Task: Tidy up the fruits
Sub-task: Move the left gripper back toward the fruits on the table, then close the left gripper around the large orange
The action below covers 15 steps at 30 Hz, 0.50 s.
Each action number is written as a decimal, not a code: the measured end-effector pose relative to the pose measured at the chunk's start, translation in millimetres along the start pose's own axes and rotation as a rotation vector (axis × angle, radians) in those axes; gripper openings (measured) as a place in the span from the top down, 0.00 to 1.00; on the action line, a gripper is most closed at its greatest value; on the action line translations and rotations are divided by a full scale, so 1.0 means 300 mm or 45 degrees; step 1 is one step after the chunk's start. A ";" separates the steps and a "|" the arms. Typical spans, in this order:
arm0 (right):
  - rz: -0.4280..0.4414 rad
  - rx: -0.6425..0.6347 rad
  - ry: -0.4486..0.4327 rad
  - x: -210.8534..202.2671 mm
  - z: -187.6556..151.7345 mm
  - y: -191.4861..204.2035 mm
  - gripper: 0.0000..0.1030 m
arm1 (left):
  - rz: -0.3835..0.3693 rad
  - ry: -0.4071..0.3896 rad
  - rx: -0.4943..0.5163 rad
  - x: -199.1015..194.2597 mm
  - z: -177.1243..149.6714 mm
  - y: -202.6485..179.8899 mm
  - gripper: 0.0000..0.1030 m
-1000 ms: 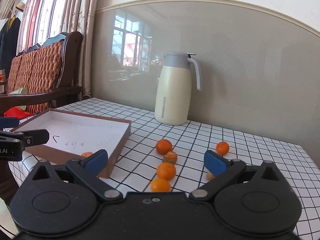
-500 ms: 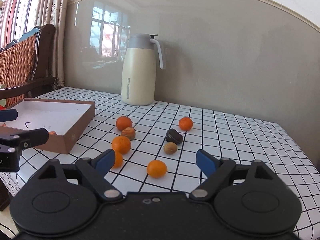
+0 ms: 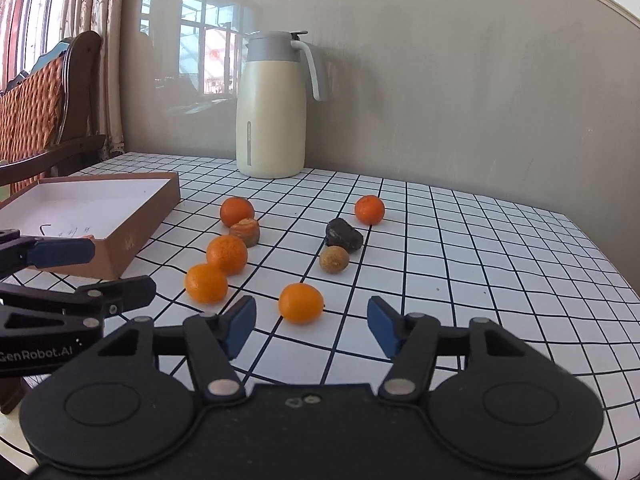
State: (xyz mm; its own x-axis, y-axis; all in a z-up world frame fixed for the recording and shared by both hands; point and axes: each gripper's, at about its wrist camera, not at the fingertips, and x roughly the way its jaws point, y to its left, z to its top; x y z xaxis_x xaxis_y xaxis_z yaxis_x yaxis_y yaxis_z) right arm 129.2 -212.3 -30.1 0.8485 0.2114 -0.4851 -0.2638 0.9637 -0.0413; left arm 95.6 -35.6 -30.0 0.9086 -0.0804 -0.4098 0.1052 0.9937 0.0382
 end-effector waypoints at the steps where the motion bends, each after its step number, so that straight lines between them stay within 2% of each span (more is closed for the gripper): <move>1: 0.002 0.000 0.006 0.007 0.000 -0.002 0.52 | -0.018 0.007 -0.011 0.015 0.000 -0.002 0.34; 6: 0.017 -0.021 0.048 0.058 -0.004 -0.005 0.55 | -0.042 0.035 -0.022 0.077 0.002 -0.027 0.37; 8: 0.014 -0.036 0.063 0.075 -0.005 -0.004 0.60 | -0.047 0.051 -0.025 0.100 0.002 -0.039 0.39; 15: 0.052 0.000 0.117 0.137 0.000 -0.025 0.66 | -0.053 0.106 -0.085 0.172 0.003 -0.036 0.45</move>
State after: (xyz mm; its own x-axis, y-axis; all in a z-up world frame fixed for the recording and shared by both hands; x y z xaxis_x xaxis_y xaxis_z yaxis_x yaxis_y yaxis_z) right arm 166.1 -210.7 -49.8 0.7914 0.2351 -0.5643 -0.2978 0.9544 -0.0200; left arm 141.5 -50.6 -50.8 0.8672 -0.1177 -0.4838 0.1123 0.9929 -0.0402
